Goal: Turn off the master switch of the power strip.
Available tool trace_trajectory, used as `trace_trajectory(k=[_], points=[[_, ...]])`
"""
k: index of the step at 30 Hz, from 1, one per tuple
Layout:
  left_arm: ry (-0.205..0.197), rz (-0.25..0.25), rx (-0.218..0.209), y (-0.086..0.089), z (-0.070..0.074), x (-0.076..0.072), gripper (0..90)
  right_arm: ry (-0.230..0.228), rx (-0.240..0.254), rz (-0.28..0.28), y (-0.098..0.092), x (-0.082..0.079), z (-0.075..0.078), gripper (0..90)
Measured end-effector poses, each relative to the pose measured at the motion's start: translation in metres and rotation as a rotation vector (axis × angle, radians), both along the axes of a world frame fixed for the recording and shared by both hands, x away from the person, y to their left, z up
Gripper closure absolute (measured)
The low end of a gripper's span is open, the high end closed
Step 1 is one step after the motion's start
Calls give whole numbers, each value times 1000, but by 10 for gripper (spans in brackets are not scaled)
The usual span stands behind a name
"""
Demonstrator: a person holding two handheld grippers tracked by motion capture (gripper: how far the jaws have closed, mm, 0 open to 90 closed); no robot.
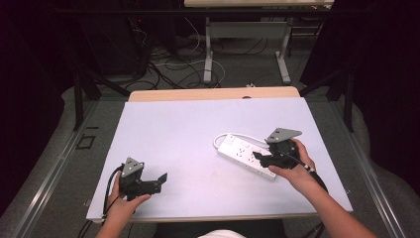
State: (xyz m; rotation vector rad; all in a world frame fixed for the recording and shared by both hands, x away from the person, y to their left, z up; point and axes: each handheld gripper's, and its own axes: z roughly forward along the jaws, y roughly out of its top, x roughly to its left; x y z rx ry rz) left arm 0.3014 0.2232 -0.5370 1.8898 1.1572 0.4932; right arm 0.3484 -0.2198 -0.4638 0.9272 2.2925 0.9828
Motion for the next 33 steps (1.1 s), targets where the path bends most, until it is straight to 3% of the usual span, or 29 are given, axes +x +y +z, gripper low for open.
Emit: trace_trajectory(k=[16,25,26,33], points=[[1,6,-7,2,-1,0,29,-6,-95,36,30,27,14,387],[4,9,-11,2,-1,0,33,65,-96,24,41,41,21,425],[3,10,-10,2,-1,0,34,54,-95,19,42,43,21,425],[9,11,-6,2,-1,1,38,91,-64,-12,47,54,22,444]])
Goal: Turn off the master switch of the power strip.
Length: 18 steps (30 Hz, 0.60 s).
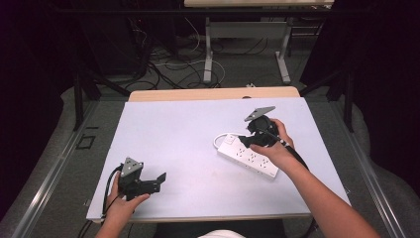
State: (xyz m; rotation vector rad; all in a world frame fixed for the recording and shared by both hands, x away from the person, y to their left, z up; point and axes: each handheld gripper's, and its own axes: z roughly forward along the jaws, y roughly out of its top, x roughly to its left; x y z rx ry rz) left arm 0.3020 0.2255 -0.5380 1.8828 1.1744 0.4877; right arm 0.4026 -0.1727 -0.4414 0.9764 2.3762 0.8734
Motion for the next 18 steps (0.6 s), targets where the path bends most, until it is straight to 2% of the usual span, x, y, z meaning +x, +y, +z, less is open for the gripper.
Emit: trace_trajectory(k=[3,7,11,12,15,18], points=[[-4,1,1,0,0,0,38,-12,-3,-8,2,5,-1,444],[-2,3,0,0,-1,1,39,14,18,-37,6,11,-2,452],[-5,2,6,1,0,1,39,20,31,-55,8,18,-3,457],[-1,5,-5,1,-1,1,39,23,38,-53,8,20,-3,463],[-1,6,-4,1,-1,1,39,30,41,-57,9,24,-4,491],[-3,8,-3,1,-1,1,39,44,65,-67,9,29,-5,528]])
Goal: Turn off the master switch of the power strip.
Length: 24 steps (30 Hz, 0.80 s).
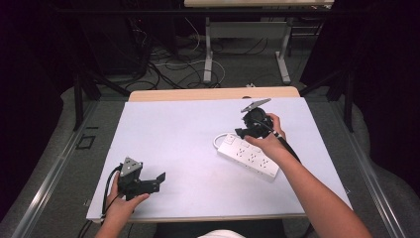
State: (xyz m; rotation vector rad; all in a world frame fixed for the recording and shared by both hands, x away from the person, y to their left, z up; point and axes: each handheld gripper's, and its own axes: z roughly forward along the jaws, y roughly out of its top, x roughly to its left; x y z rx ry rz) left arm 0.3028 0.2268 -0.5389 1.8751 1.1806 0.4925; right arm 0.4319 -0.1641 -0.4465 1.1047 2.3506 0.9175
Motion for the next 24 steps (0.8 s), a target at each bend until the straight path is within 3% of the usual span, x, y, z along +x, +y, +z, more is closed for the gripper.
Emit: trace_trajectory(k=[12,24], points=[[1,1,12,1,0,1,43,20,22,-39,1,14,-8,684],[0,1,12,2,0,0,45,56,22,-8,15,25,-15,824]])
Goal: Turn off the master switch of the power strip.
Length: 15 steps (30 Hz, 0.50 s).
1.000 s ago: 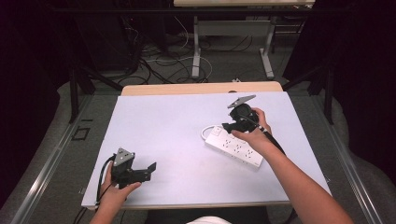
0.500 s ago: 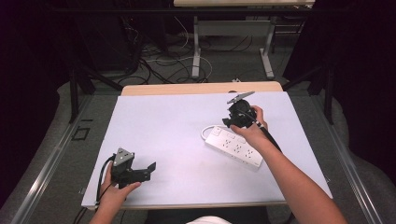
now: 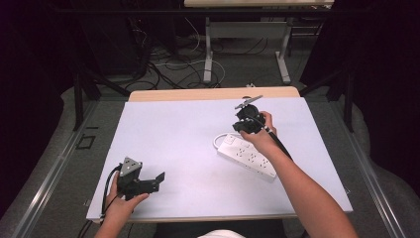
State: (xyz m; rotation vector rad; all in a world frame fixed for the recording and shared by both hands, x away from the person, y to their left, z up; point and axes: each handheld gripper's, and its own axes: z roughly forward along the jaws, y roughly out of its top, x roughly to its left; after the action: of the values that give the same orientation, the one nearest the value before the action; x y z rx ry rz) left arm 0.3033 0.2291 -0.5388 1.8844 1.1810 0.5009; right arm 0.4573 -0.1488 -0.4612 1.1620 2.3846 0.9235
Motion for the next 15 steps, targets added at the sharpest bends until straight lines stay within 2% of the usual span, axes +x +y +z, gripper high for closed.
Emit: trace_trajectory(k=[6,9,15], points=[[-1,1,0,0,0,0,46,-1,-4,1,8,4,-2,865],[-4,0,4,1,0,0,46,18,4,6,11,5,-5,897],[2,3,-6,0,0,-1,46,50,-18,8,14,9,-13,900]])
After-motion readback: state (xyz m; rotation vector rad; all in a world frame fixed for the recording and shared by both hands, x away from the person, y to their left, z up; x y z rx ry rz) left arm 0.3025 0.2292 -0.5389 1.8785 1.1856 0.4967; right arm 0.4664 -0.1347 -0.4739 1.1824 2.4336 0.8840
